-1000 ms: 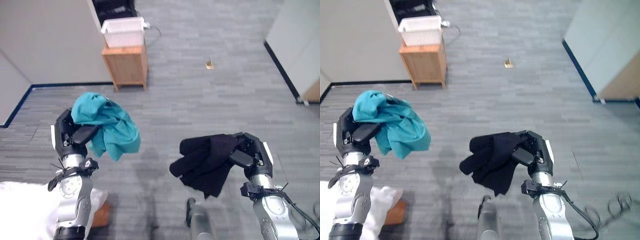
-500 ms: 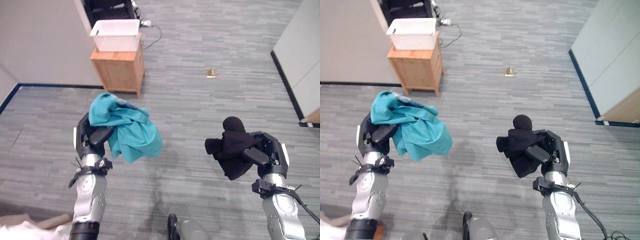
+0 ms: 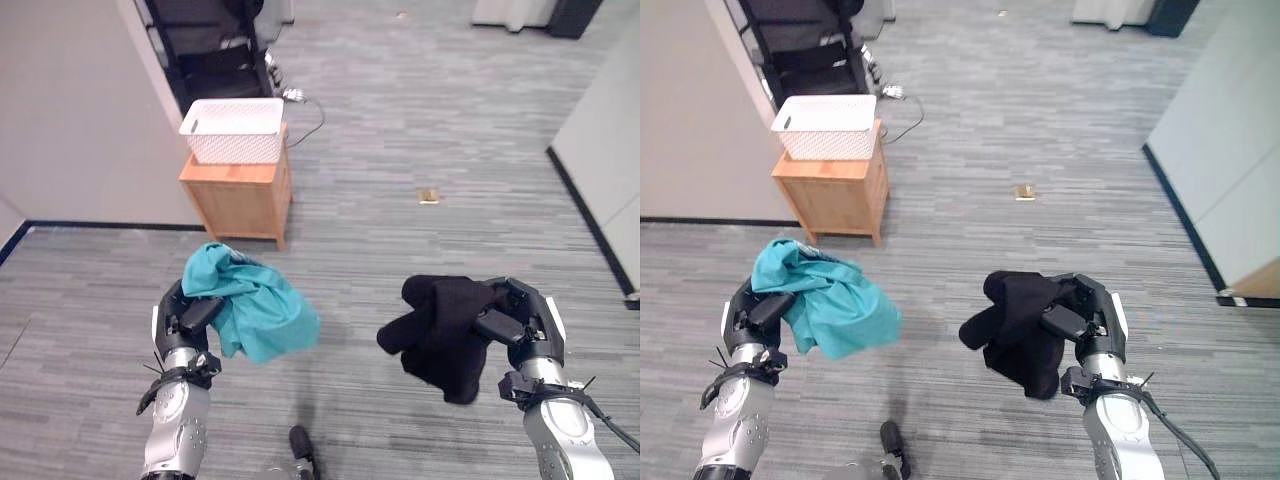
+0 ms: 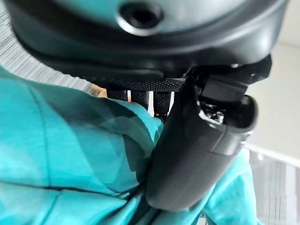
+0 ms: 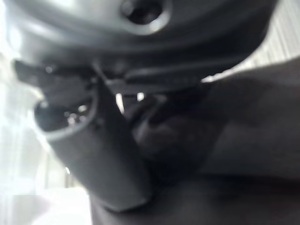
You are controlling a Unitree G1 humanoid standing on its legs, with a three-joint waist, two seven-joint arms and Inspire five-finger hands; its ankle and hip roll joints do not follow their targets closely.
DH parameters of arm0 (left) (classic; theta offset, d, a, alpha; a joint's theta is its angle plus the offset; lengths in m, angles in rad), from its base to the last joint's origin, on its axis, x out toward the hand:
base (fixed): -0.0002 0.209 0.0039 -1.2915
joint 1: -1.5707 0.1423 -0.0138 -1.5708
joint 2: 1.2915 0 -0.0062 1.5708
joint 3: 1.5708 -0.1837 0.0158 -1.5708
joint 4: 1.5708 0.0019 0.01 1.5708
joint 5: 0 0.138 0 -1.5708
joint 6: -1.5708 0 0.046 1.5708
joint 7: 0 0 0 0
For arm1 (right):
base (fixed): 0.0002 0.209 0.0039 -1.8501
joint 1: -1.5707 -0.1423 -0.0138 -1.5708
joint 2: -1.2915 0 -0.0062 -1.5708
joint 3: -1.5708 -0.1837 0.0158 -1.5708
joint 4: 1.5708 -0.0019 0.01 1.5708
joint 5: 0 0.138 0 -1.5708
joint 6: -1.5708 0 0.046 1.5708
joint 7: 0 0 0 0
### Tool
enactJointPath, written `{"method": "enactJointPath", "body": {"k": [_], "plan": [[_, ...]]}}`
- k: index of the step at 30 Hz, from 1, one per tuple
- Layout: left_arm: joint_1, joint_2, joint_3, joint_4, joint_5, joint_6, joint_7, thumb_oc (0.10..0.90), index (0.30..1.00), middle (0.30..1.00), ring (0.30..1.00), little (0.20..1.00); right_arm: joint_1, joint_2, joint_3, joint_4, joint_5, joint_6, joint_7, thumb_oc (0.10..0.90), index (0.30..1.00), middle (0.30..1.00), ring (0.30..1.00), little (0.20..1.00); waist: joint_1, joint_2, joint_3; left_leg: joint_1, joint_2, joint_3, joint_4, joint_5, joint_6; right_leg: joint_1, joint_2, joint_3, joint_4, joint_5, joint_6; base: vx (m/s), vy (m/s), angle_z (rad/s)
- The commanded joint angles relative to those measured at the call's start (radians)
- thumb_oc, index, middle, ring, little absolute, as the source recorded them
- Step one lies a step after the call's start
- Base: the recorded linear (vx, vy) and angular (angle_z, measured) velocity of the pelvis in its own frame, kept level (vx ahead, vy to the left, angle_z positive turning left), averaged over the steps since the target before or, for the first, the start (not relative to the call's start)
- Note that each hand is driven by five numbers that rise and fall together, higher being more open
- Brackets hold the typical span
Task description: Pick up bed clothes into laundry basket.
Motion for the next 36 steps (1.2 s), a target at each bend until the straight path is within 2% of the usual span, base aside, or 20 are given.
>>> {"method": "enactJointPath", "body": {"k": [1, 2, 3, 4, 5, 6, 7, 8, 10, 12, 15, 17, 19, 20, 22, 23, 25, 28, 31, 36], "plan": [[-0.058, 0.089, 0.067, -0.173, 0.051, -0.097, -0.028, 0.4, 0.3, 0.3, 0.3, 0.3, -0.181, -0.051, -0.064, -0.101, -0.027, -0.107, 0.015, 0.4, 0.3, 0.3, 0.3, 0.3, 0.063, -0.023, -0.045, 0.004, 0.179, -0.004, 0.101, -0.018, -0.235, -0.113, -0.063, 0.021, 0.192, 0.164, 0.029, 0.26, 0.145, 0.14], [-0.058, 0.089, 0.068, -0.173, 0.05, -0.097, -0.028, 0.4, 0.3, 0.3, 0.3, 0.3, -0.183, -0.05, -0.063, -0.101, -0.027, -0.107, 0.015, 0.4, 0.3, 0.3, 0.3, 0.3, 0.066, -0.021, -0.047, 0.001, 0.181, 0.0, 0.098, -0.014, -0.233, -0.121, -0.061, 0.026, 0.196, 0.167, 0.029, 0.46, 0.265, -0.21], [-0.068, 0.1, 0.055, -0.173, 0.049, -0.095, -0.027, 0.4, 0.3, 0.3, 0.3, 0.3, -0.192, -0.047, -0.057, -0.1, -0.038, -0.103, 0.018, 0.4, 0.3, 0.3, 0.3, 0.3, 0.061, -0.025, -0.035, 0.055, 0.151, 0.017, 0.084, -0.058, -0.196, -0.215, -0.087, 0.058, 0.38, 0.285, 0.07, 0.18, 0.14, -0.31], [-0.069, 0.1, 0.056, -0.173, 0.049, -0.095, -0.027, 0.4, 0.3, 0.3, 0.3, 0.3, -0.193, -0.047, -0.057, -0.1, -0.039, -0.102, 0.018, 0.4, 0.3, 0.3, 0.3, 0.3, 0.065, -0.022, -0.036, 0.052, 0.154, 0.022, 0.081, -0.054, -0.194, -0.223, -0.084, 0.063, 0.383, 0.289, 0.07, 0.28, 0.195, -0.36], [-0.076, 0.104, 0.048, -0.178, 0.048, -0.096, -0.026, 0.4, 0.3, 0.3, 0.3, 0.3, -0.199, -0.046, -0.055, -0.1, -0.045, -0.102, 0.015, 0.4, 0.3, 0.3, 0.3, 0.3, 0.061, -0.02, -0.027, 0.081, 0.141, 0.027, 0.071, -0.07, -0.177, -0.27, -0.084, 0.083, 0.469, 0.353, 0.08, 0.23, 0.188, -0.15], [-0.09, 0.119, 0.036, -0.189, 0.048, -0.098, -0.023, 0.4, 0.3, 0.3, 0.3, 0.3, -0.208, -0.04, -0.052, -0.101, -0.051, -0.102, 0.014, 0.4, 0.3, 0.3, 0.3, 0.3, 0.032, 0.003, 0.007, 0.146, 0.145, 0.035, 0.051, -0.092, -0.151, -0.378, -0.082, 0.09, 0.619, 0.415, 0.086, 0.23, 0.18, -0.14], [-0.092, 0.118, 0.037, -0.189, 0.048, -0.097, -0.022, 0.4, 0.3, 0.3, 0.3, 0.3, -0.21, -0.041, -0.051, -0.101, -0.052, -0.101, 0.013, 0.4, 0.3, 0.3, 0.3, 0.3, 0.035, 0.002, 0.01, 0.146, 0.144, 0.038, 0.049, -0.092, -0.15, -0.386, -0.083, 0.095, 0.632, 0.411, 0.086, 0.31, 0.233, -0.21], [-0.109, 0.13, 0.024, -0.198, 0.064, -0.096, -0.021, 0.4, 0.3, 0.3, 0.3, 0.3, -0.207, -0.035, -0.052, -0.094, -0.056, -0.1, 0.008, 0.4, 0.3, 0.3, 0.3, 0.3, 0.014, 0.02, 0.03, 0.197, 0.147, 0.06, 0.035, -0.117, -0.142, -0.468, -0.103, 0.059, 0.712, 0.4, 0.076, 0.16, 0.108, -0.07], [-0.118, 0.132, 0.016, -0.199, 0.062, -0.095, -0.025, 0.4, 0.3, 0.3, 0.3, 0.3, -0.2, -0.029, -0.052, -0.095, -0.051, -0.1, 0.011, 0.4, 0.3, 0.3, 0.3, 0.3, 0.001, 0.023, 0.034, 0.222, 0.141, 0.065, 0.025, -0.121, -0.147, -0.506, -0.116, 0.046, 0.719, 0.377, 0.07, 0.31, 0.09, 0.07], [-0.138, 0.128, 0.002, -0.201, 0.043, -0.095, -0.033, 0.4, 0.3, 0.3, 0.3, 0.3, -0.174, -0.024, -0.07, -0.098, -0.03, -0.1, 0.024, 0.4, 0.3, 0.3, 0.3, 0.3, -0.042, 0.026, 0.05, 0.265, 0.134, 0.029, 0.005, -0.12, -0.171, -0.585, -0.066, 0.067, 0.618, 0.302, 0.058, 0.43, -0.023, -0.08], [-0.157, 0.124, -0.017, -0.172, 0.041, -0.093, -0.041, 0.4, 0.3, 0.3, 0.3, 0.3, -0.147, -0.025, -0.097, -0.103, -0.025, -0.108, 0.016, 0.4, 0.3, 0.3, 0.3, 0.3, -0.08, 0.01, 0.036, 0.289, 0.129, 0.003, -0.009, -0.149, -0.198, -0.564, -0.002, 0.122, 0.334, 0.255, 0.053, 0.29, -0.113, 0.32], [-0.173, 0.121, -0.033, -0.15, 0.066, -0.094, -0.039, 0.4, 0.3, 0.3, 0.3, 0.3, -0.135, -0.032, -0.107, -0.111, -0.032, -0.118, 0.012, 0.4, 0.3, 0.3, 0.3, 0.3, -0.095, 0.003, 0.024, 0.318, 0.133, -0.008, -0.02, -0.168, -0.21, -0.543, 0.035, 0.13, 0.221, 0.266, 0.045, 0.28, -0.135, 0.33], [-0.166, 0.107, -0.032, -0.147, 0.075, -0.087, -0.058, 0.4, 0.3, 0.3, 0.3, 0.3, -0.126, -0.036, -0.111, -0.116, -0.023, -0.114, 0.021, 0.4, 0.3, 0.3, 0.3, 0.3, -0.087, 0.006, 0.012, 0.307, 0.144, -0.022, 0.019, -0.151, -0.227, -0.48, 0.042, 0.101, 0.171, 0.269, 0.027, 0.26, -0.218, 0.38], [-0.162, 0.097, -0.034, -0.15, 0.064, -0.088, -0.071, 0.4, 0.3, 0.3, 0.3, 0.3, -0.124, -0.049, -0.12, -0.119, -0.016, -0.12, 0.022, 0.4, 0.3, 0.3, 0.3, 0.3, -0.089, 0.002, 0.015, 0.283, 0.154, -0.041, 0.083, -0.127, -0.241, -0.436, 0.065, 0.135, 0.129, 0.261, 0.01, 0.17, -0.268, 0.4], [-0.164, 0.086, -0.034, -0.156, 0.036, -0.095, -0.075, 0.4, 0.3, 0.3, 0.3, 0.3, -0.129, -0.07, -0.144, -0.117, 0.0, -0.133, 0.017, 0.4, 0.3, 0.3, 0.3, 0.3, -0.068, -0.017, 0.028, 0.184, 0.18, -0.078, 0.26, -0.043, -0.273, -0.383, 0.055, 0.122, 0.089, 0.267, -0.017, 0.09, -0.269, 0.45], [-0.17, 0.08, -0.038, -0.156, 0.027, -0.096, -0.075, 0.4, 0.3, 0.3, 0.3, 0.3, -0.135, -0.085, -0.155, -0.112, 0.01, -0.143, 0.013, 0.4, 0.3, 0.3, 0.3, 0.3, -0.067, -0.029, 0.047, 0.092, 0.182, -0.127, 0.408, -0.018, -0.291, -0.357, 0.055, 0.118, 0.072, 0.265, -0.041, 0.04, -0.217, 0.51], [-0.157, 0.076, -0.04, -0.169, 0.016, -0.1, -0.078, 0.4, 0.3, 0.3, 0.3, 0.3, -0.144, -0.101, -0.155, -0.111, 0.013, -0.143, 0.011, 0.4, 0.3, 0.3, 0.3, 0.3, -0.057, -0.044, 0.056, 0.041, 0.19, -0.148, 0.457, 0.007, -0.299, -0.317, 0.047, 0.108, 0.044, 0.252, -0.057, 0.08, -0.117, 0.41], [-0.127, 0.065, -0.036, -0.165, 0.008, -0.087, -0.079, 0.4, 0.3, 0.3, 0.3, 0.3, -0.148, -0.106, -0.16, -0.103, 0.013, -0.138, 0.002, 0.4, 0.3, 0.3, 0.3, 0.3, -0.037, -0.057, 0.051, -0.016, 0.212, -0.133, 0.344, -0.028, -0.278, -0.271, 0.019, 0.095, 0.0, 0.253, -0.041, 0.18, 0.02, 0.13], [-0.077, 0.074, -0.024, -0.171, 0.016, -0.082, -0.077, 0.4, 0.3, 0.3, 0.3, 0.3, -0.162, -0.115, -0.122, -0.105, -0.013, -0.121, 0.017, 0.4, 0.3, 0.3, 0.3, 0.3, -0.011, -0.033, 0.029, 0.037, 0.149, -0.228, 0.121, -0.065, -0.254, -0.282, 0.031, 0.126, 0.002, 0.238, -0.025, 0.2, 0.089, -0.17], [-0.09, 0.069, -0.026, -0.154, 0.02, -0.08, -0.086, 0.4, 0.3, 0.3, 0.3, 0.3, -0.16, -0.091, -0.126, -0.105, -0.014, -0.123, 0.015, 0.4, 0.3, 0.3, 0.3, 0.3, -0.033, -0.015, 0.013, 0.095, 0.135, -0.183, 0.033, -0.072, -0.243, -0.281, 0.044, 0.147, -0.007, 0.227, -0.031, 0.1, 0.086, -0.34]]}}
